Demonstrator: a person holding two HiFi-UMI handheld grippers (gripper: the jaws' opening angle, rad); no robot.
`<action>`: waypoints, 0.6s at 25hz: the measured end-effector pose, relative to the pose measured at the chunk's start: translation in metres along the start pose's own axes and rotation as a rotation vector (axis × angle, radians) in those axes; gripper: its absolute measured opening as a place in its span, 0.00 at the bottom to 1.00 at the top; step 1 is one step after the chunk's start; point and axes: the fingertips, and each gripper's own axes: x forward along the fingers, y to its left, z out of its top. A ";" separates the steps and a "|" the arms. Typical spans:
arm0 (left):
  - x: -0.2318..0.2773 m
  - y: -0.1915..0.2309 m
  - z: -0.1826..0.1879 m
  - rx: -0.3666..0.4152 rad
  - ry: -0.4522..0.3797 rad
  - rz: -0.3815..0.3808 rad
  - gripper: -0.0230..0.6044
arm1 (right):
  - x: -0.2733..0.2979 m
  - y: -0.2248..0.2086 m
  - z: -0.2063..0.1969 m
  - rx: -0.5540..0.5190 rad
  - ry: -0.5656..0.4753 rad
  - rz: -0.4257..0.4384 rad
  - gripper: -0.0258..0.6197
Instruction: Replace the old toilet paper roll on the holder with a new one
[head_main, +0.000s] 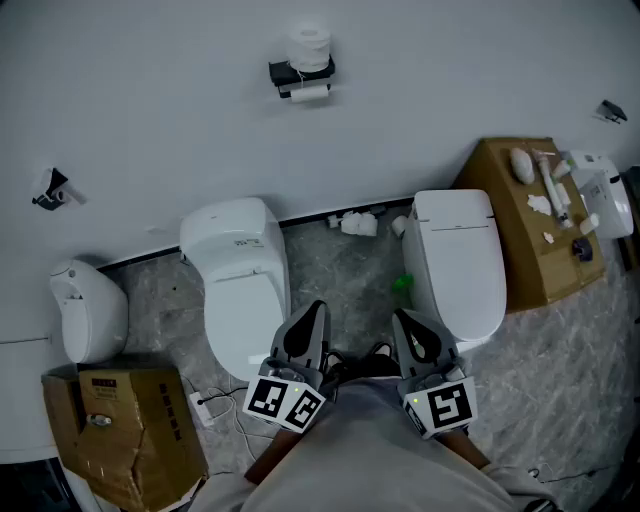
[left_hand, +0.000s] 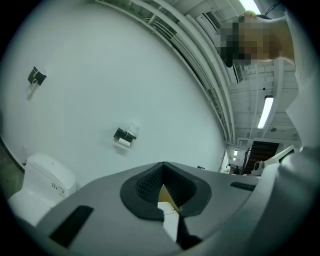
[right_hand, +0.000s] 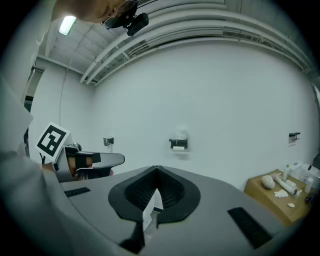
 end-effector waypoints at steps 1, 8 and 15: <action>-0.002 0.001 -0.001 0.001 0.002 -0.001 0.04 | 0.000 0.002 -0.001 0.000 0.003 0.001 0.06; -0.012 0.006 -0.001 -0.009 0.004 0.000 0.04 | 0.002 0.016 -0.003 0.000 0.007 0.019 0.06; -0.023 0.012 0.002 -0.006 -0.004 0.001 0.04 | 0.004 0.029 -0.003 -0.009 0.003 0.032 0.06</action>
